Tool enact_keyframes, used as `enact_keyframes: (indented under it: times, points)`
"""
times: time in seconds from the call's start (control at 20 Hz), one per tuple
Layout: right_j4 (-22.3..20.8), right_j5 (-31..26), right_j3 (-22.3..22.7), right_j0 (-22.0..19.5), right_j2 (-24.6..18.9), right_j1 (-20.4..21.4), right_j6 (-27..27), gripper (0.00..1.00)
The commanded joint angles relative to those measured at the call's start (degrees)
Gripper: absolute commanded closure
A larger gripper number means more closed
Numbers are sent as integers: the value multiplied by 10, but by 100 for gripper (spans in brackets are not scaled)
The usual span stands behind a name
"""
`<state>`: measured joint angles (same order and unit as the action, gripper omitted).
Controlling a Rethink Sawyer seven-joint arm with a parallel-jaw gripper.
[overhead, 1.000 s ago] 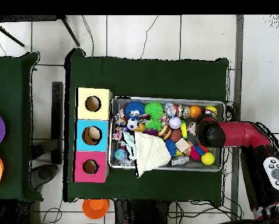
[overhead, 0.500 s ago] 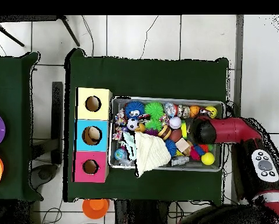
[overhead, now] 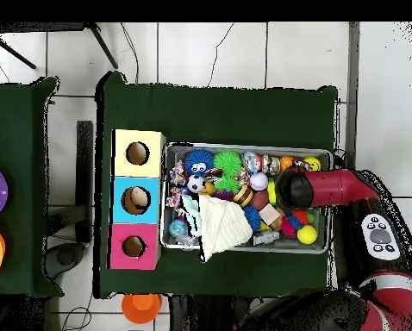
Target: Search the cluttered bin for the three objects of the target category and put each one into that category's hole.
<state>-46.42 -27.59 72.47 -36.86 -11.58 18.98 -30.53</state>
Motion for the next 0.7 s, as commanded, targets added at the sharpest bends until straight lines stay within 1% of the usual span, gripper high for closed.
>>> enact_keyframes:
  times: [0.05, 0.25, 0.3, 0.5, 0.6, 0.7]
  points:
    - [25, -112, 2, 3, 63, -62, -117, 0]
    - [53, -165, -2, 13, 86, -54, -107, 0]
    - [65, -198, -9, 14, 94, -52, -98, 0]
    - [89, -262, -34, 26, 102, -56, -75, 0]
    - [97, -286, -39, 35, 105, -56, -74, 0]
    - [96, -292, -40, 40, 106, -51, -75, 0]
